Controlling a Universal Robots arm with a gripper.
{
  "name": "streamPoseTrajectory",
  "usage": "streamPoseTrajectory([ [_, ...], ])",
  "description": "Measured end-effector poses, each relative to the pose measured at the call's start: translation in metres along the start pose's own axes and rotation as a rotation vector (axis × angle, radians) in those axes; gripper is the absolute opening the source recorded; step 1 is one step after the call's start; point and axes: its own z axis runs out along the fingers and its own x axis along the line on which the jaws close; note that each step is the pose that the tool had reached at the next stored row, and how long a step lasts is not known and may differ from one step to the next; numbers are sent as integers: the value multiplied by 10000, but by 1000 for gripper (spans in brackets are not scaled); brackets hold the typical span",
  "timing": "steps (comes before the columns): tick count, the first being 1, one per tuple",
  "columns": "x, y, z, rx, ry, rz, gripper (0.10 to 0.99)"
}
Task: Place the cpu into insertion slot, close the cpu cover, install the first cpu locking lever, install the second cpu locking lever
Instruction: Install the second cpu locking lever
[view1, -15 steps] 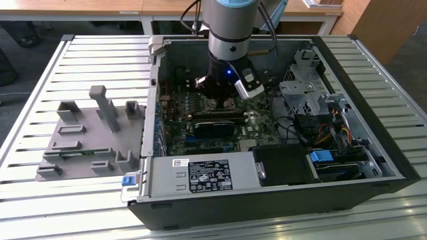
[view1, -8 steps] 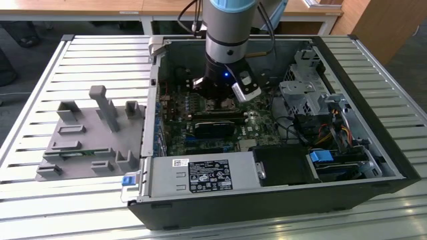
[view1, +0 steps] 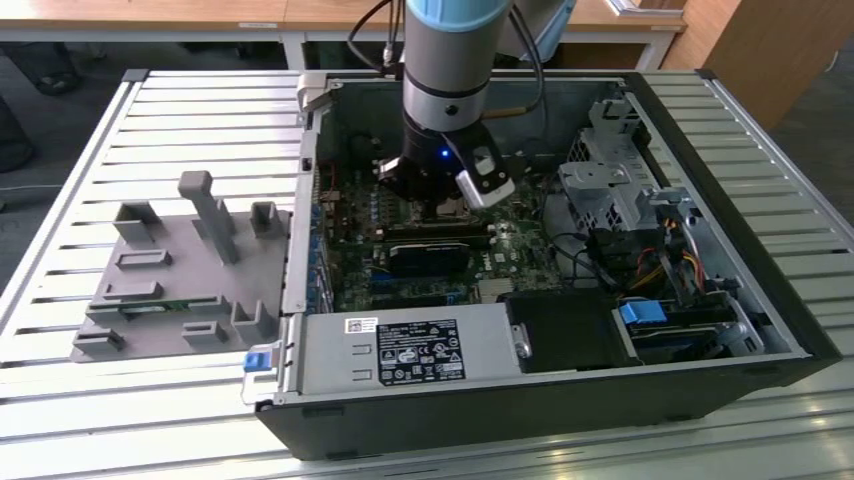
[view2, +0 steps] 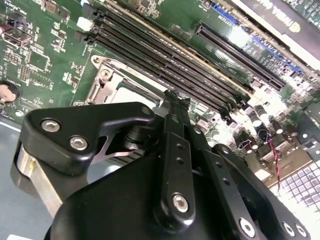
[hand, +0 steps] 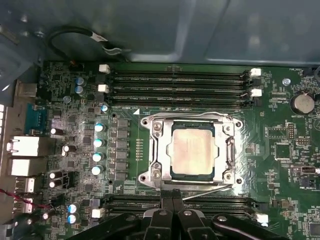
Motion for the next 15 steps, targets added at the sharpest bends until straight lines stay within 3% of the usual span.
streamPoseTrajectory([
  [9, 51, -24, 8, -79, -1, 1, 106],
  [15, 65, -31, 63, -79, -1, 3, 106],
])
